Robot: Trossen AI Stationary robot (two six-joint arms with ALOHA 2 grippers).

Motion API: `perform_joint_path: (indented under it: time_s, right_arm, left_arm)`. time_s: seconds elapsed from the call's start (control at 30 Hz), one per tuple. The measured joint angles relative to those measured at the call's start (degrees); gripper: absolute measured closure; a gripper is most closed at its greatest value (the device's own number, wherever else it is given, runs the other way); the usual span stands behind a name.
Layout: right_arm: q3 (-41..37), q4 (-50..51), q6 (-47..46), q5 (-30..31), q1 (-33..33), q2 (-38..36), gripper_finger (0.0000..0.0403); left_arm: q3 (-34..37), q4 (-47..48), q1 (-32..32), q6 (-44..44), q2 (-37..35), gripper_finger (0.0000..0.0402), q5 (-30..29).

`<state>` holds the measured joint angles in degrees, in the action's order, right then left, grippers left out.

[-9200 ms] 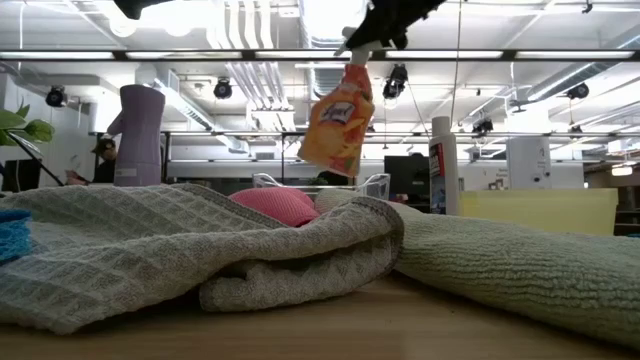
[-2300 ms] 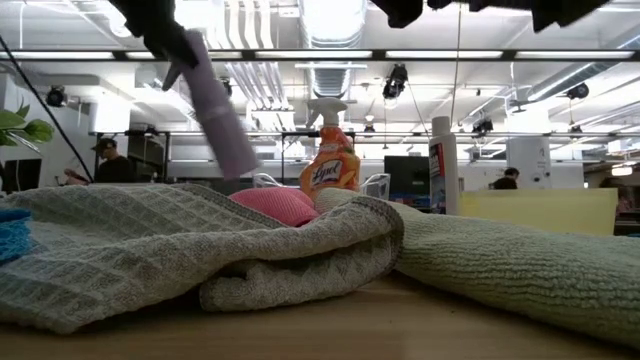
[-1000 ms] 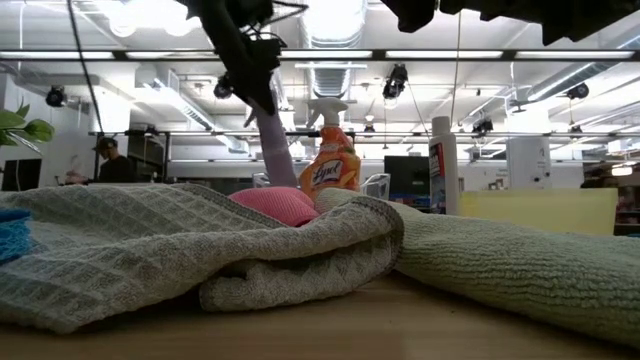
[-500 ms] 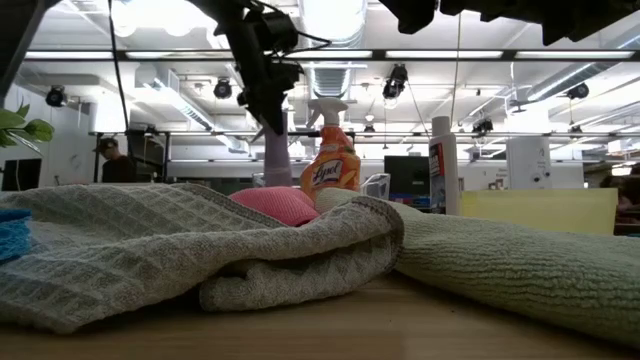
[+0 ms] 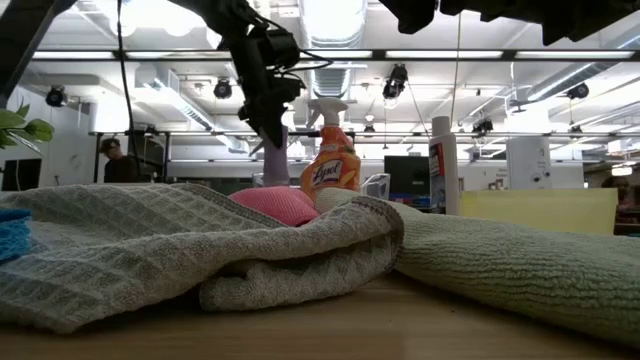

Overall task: Pick & Place Kitchen Items
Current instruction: Put the purple air freshener spray into the transparent bin

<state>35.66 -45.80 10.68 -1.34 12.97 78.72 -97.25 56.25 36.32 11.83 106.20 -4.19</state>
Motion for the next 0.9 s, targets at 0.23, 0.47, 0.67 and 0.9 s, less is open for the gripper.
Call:
perform_joint_path:
  time_s: [0.23, 0.47, 0.67, 0.9]
  right_arm:
    - [0.00, 0.00, 0.00, 0.02, 0.00, 0.00, 0.0044]
    - [0.00, 0.00, 0.00, 0.00, 0.00, 0.00, 0.0044]
    - [0.00, 0.00, 0.00, 0.00, 0.00, 0.00, 0.0044]
    - [0.00, 0.00, 0.00, 0.00, 0.00, 0.00, 0.0044]
  left_arm:
    - [0.04, -0.01, 0.11, 0.21, 0.10, 0.0190, 1.64]
    - [0.04, 0.58, 0.11, 0.20, 0.10, 0.0124, 2.76]
    - [0.04, 1.31, 0.11, 0.20, -0.16, 0.0118, 2.74]
    - [0.04, 1.49, 0.10, 0.30, -1.95, 0.0116, 2.49]
